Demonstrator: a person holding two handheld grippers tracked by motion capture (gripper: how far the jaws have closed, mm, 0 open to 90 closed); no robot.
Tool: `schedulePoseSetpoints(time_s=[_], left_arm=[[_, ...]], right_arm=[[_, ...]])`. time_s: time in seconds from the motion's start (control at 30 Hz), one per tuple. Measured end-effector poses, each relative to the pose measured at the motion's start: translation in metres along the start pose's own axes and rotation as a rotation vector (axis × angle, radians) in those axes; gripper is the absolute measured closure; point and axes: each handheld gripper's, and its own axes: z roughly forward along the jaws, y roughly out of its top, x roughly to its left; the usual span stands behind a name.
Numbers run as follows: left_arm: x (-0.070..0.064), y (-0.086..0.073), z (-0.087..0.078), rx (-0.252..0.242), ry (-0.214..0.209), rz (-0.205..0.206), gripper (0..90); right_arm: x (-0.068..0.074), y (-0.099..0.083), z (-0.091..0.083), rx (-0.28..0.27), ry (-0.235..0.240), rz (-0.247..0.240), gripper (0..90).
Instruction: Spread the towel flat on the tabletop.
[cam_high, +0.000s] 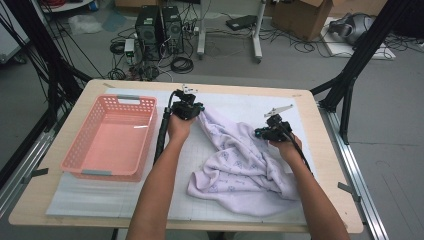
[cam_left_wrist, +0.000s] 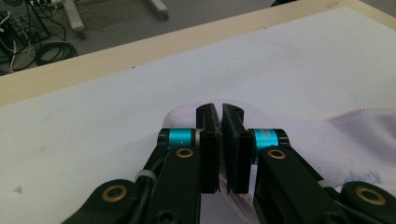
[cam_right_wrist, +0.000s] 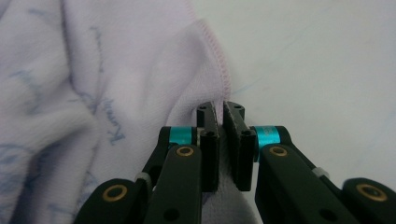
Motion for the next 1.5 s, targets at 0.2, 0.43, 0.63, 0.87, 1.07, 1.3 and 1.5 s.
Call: schedulePoseSetpoints(time_s=[0.2,0.43,0.63,0.87,1.07,1.3,1.5], left_arm=[[0.01,-0.007,0.004,0.008,-0.022,-0.082,80.2],[-0.003,-0.01,-0.001,0.037,-0.06,-0.079,51.9],[-0.021,-0.021,0.0,0.113,-0.145,-0.062,41.9],[-0.048,-0.039,0.008,0.22,-0.177,0.008,33.2],[-0.068,-0.046,0.015,0.209,-0.093,0.145,56.0],[-0.037,-0.038,0.011,0.116,0.01,0.04,85.5],[0.008,-0.034,-0.004,-0.02,0.083,-0.132,82.8]], right_arm=[[-0.038,0.01,-0.009,-0.115,-0.132,0.112,85.7],[-0.075,0.026,-0.03,-0.272,-0.339,0.244,85.6],[-0.076,0.021,-0.028,-0.267,-0.293,0.309,65.4],[-0.067,0.011,-0.045,-0.292,-0.245,0.291,57.9],[-0.062,-0.004,-0.063,-0.309,-0.219,0.3,56.9],[-0.055,-0.018,-0.066,-0.283,-0.189,0.271,57.2],[-0.037,-0.031,-0.068,-0.262,-0.149,0.221,59.9]])
